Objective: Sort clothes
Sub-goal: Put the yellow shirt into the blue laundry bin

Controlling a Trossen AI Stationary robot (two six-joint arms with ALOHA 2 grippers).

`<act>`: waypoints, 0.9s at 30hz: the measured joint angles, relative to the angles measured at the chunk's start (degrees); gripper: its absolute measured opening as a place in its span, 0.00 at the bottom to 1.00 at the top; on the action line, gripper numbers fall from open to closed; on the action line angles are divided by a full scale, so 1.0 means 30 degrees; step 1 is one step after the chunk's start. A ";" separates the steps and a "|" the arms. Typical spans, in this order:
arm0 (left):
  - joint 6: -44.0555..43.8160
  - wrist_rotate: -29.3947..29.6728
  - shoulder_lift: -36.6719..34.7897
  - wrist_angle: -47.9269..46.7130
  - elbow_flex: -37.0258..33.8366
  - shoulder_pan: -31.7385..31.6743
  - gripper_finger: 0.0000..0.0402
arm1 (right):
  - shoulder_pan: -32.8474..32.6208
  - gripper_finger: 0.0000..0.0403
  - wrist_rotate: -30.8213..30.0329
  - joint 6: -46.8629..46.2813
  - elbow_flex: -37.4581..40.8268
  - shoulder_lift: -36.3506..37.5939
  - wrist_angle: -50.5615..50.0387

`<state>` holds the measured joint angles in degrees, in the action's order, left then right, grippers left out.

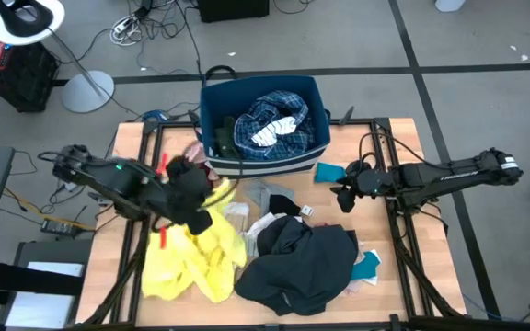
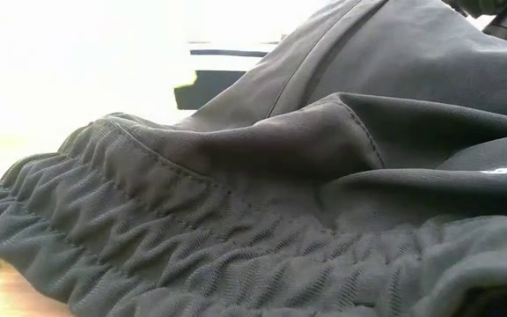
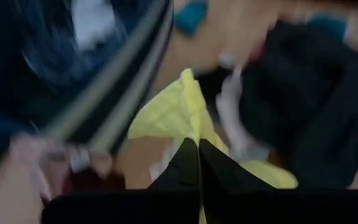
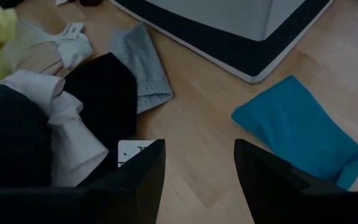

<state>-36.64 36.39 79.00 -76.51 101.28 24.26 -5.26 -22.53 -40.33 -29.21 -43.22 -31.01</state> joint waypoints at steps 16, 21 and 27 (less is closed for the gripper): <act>1.7231 0.2423 0.0000 1.5513 0.6049 -0.5669 0.00 | 0.0022 0.48 -0.0458 0.0653 0.0000 -0.1101 0.1386; 1.9972 0.2451 0.0176 2.2348 0.6097 -0.8189 0.00 | 0.0022 0.48 -0.0497 0.0988 0.0000 -0.1094 0.1820; 2.0649 0.2415 0.0717 2.5309 0.6097 -1.0665 0.00 | 0.0022 0.48 -0.0568 0.1134 0.0000 -0.1094 0.1917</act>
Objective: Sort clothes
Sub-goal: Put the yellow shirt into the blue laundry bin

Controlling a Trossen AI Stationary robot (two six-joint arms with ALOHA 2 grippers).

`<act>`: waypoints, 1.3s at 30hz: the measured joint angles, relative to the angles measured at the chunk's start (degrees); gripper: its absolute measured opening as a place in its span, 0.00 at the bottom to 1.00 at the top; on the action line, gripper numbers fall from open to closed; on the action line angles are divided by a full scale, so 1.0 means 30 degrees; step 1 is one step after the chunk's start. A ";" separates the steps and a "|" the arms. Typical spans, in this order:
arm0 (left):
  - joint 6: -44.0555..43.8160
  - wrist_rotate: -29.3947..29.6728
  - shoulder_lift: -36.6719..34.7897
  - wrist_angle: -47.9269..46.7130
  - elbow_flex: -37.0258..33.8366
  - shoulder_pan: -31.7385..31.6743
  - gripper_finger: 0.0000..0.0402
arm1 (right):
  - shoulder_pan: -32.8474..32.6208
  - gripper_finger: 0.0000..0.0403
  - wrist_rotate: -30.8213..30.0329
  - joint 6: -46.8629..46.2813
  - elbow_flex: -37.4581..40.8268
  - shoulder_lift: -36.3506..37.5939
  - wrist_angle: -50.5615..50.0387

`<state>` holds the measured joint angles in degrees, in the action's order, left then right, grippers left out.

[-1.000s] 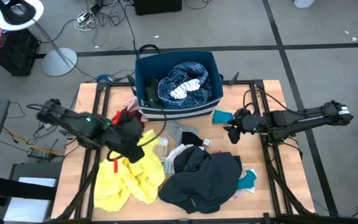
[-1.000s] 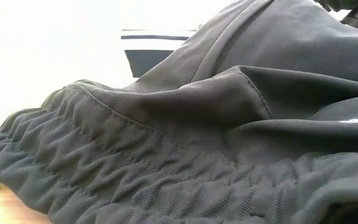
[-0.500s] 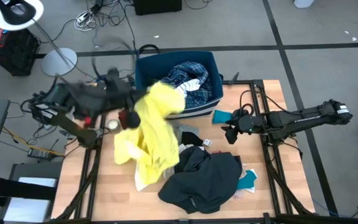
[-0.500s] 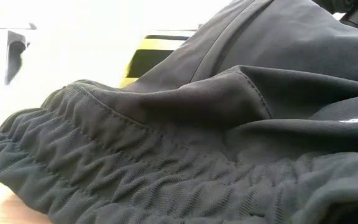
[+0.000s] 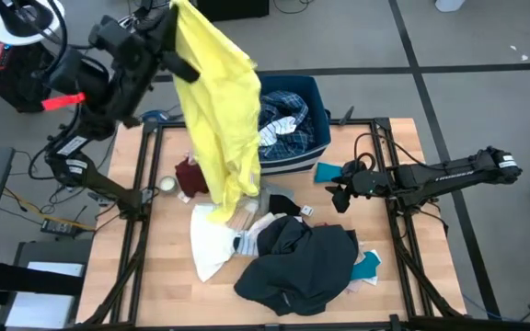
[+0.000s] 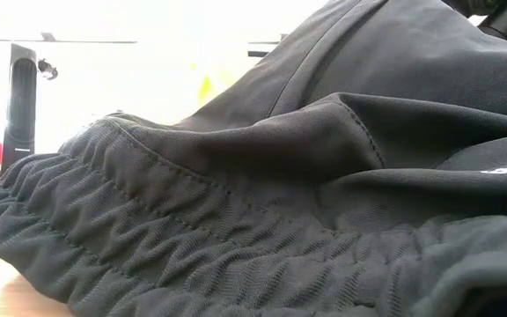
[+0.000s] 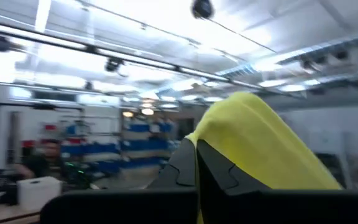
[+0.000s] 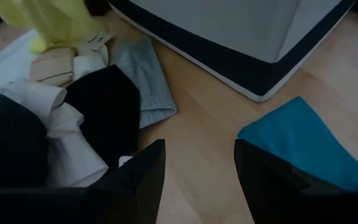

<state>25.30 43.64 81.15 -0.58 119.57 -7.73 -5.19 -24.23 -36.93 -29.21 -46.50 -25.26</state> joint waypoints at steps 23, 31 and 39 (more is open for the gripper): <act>-1.0165 -0.6184 0.7505 -2.1234 -0.0051 -0.2424 0.05 | 0.0000 0.48 0.0007 -0.0168 0.0000 -0.0022 -0.0022; -1.1225 -0.9007 1.0197 -2.2691 -0.0051 -0.3251 0.27 | 0.0000 0.48 0.0011 -0.0160 0.0000 -0.0022 -0.0022; -1.0820 -0.9496 0.9685 -2.3974 -0.0051 -0.3690 0.47 | 0.0000 0.48 0.0022 -0.0007 0.0000 -0.0022 -0.0029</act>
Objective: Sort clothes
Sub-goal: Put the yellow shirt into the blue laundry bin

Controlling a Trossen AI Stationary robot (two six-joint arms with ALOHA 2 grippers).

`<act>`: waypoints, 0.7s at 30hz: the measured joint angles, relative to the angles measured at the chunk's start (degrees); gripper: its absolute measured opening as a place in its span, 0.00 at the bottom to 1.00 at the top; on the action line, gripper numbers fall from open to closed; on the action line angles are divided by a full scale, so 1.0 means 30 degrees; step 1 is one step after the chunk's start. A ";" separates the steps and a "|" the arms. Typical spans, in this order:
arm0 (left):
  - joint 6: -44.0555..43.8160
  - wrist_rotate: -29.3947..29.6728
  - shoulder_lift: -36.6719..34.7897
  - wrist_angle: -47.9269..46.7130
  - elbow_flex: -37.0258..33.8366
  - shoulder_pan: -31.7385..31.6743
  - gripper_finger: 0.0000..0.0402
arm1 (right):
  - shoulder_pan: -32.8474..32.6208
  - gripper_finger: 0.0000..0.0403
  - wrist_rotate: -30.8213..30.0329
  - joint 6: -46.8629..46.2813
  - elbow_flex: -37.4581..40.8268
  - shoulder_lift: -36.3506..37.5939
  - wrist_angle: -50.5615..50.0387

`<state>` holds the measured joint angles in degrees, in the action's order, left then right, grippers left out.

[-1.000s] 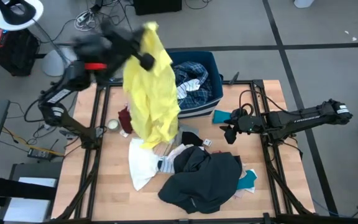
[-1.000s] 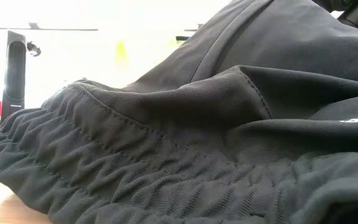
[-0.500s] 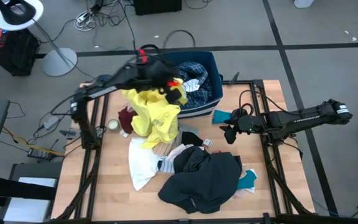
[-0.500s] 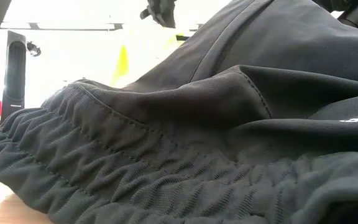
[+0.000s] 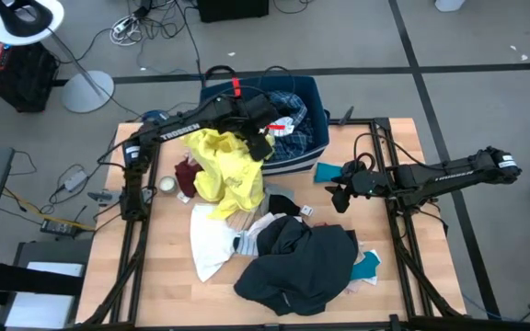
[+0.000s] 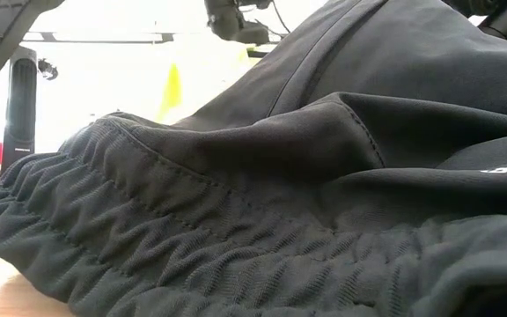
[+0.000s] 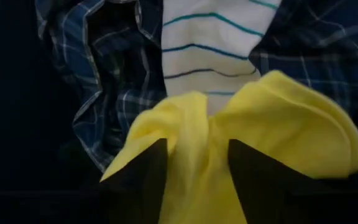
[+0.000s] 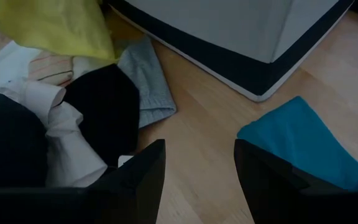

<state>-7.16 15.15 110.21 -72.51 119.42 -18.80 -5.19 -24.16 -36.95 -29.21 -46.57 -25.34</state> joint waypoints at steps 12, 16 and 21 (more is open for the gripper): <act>-0.0643 0.3078 -0.4429 -0.0319 0.0022 0.2061 0.49 | 0.0000 0.48 0.0002 0.0015 0.0000 0.0005 -0.0073; -0.2025 0.5056 -0.5697 -0.1448 -0.0257 0.3797 0.49 | 0.0000 0.48 0.0007 0.0015 0.0000 0.0000 -0.0146; -0.4840 0.8296 -0.7788 -0.1783 -0.2600 0.6988 0.49 | 0.0000 0.48 0.0007 0.0029 0.0000 0.0002 -0.0166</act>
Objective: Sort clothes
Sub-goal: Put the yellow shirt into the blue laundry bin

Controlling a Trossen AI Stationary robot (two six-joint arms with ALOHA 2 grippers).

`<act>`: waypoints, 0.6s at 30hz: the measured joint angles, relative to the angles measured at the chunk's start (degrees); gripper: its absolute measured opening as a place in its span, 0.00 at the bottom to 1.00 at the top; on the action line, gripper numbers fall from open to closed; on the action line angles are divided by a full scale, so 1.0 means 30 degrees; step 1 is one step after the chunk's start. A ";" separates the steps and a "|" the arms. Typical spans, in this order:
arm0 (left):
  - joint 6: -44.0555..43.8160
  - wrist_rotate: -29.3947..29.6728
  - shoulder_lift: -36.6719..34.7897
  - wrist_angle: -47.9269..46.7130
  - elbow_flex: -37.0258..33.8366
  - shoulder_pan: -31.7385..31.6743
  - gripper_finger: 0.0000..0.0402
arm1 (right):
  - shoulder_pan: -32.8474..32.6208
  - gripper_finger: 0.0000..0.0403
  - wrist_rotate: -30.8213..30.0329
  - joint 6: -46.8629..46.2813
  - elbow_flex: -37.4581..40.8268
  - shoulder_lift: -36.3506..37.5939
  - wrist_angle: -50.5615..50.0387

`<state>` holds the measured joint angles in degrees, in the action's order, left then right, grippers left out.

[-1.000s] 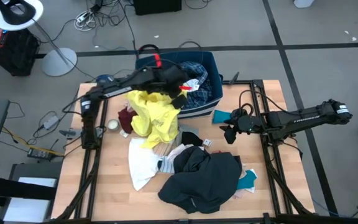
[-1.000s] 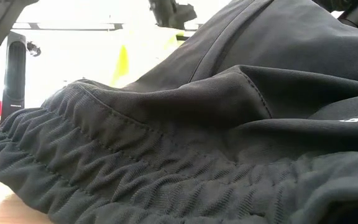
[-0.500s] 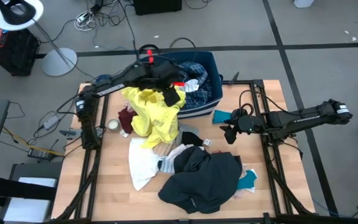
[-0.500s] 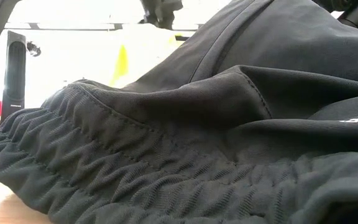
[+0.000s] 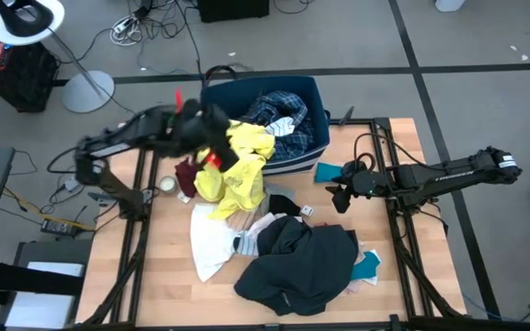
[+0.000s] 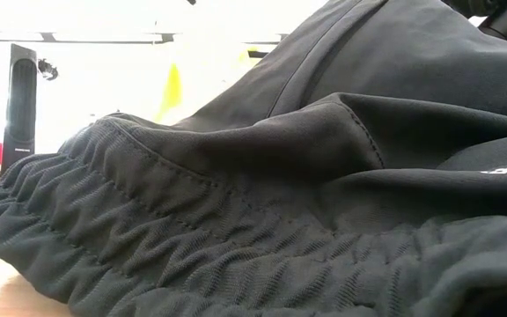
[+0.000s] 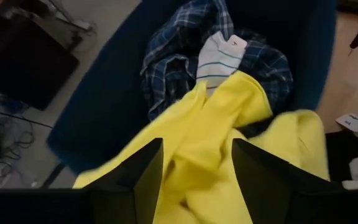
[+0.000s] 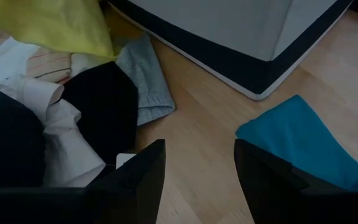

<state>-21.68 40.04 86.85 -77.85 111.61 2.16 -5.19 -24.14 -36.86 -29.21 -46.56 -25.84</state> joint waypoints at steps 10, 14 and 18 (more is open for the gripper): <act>-0.7959 0.3253 -0.3495 0.0901 -0.8580 0.4881 0.49 | 0.0000 0.48 0.0007 0.0000 0.0000 -0.0002 -0.0038; -0.9778 0.3498 -0.3751 0.2684 -1.2102 0.5663 0.49 | 0.0000 0.48 0.0007 0.0000 0.0000 -0.0002 -0.0021; -1.0446 0.3794 -0.3693 0.5273 -1.5102 0.5876 0.49 | 0.0000 0.48 0.0007 0.0000 0.0000 -0.0002 0.0013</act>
<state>-53.01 51.42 75.77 -62.03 66.31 19.79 -5.19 -24.12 -36.86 -29.21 -46.57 -25.80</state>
